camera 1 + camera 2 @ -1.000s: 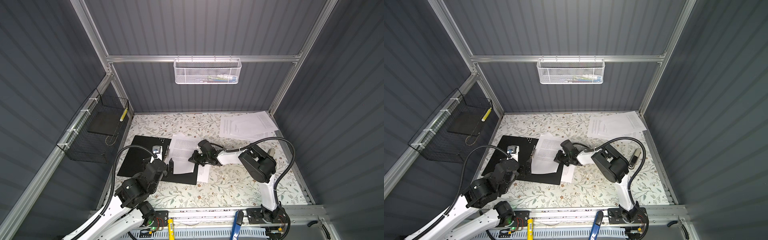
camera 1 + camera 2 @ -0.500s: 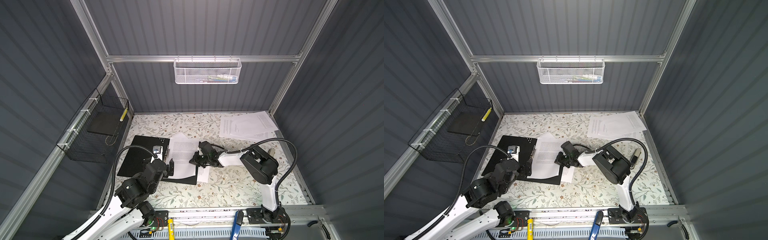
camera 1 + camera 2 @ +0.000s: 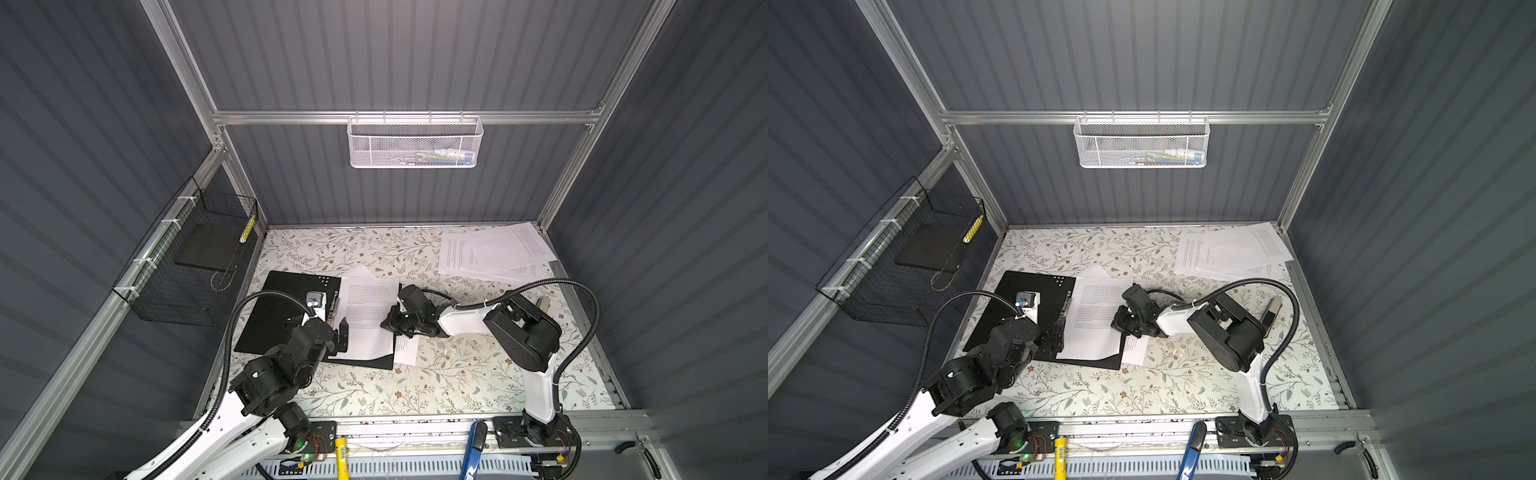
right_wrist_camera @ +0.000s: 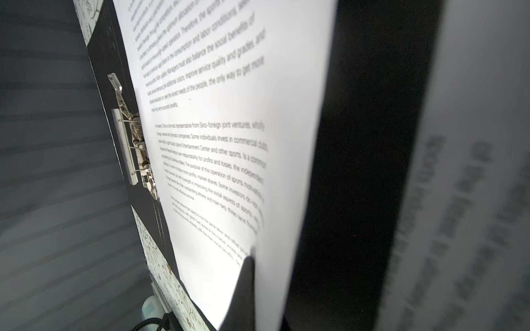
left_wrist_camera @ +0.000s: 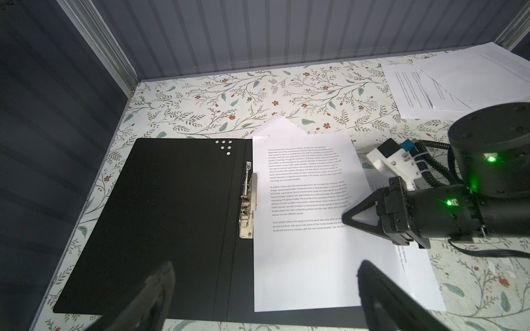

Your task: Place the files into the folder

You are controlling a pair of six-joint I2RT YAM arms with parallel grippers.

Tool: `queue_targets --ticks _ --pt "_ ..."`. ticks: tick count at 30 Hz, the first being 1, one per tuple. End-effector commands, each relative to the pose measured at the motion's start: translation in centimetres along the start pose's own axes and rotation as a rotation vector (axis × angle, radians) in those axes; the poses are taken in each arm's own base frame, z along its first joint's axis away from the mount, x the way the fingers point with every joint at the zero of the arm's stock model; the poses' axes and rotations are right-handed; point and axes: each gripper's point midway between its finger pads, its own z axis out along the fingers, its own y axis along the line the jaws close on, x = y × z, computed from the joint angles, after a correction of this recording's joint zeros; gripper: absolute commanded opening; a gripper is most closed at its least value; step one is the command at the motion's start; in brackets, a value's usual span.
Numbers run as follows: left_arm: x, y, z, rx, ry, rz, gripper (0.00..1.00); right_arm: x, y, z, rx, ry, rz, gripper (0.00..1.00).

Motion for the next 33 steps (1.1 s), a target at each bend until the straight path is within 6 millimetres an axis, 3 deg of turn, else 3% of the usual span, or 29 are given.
queue_targets --ticks 1,33 --pt "-0.1 0.0 -0.1 0.007 -0.009 0.007 1.00 0.7 -0.7 -0.1 0.038 0.006 0.003 0.00" --pt "-0.1 0.0 -0.3 0.018 -0.011 0.004 1.00 2.0 -0.7 0.5 0.065 0.007 0.041 0.00"
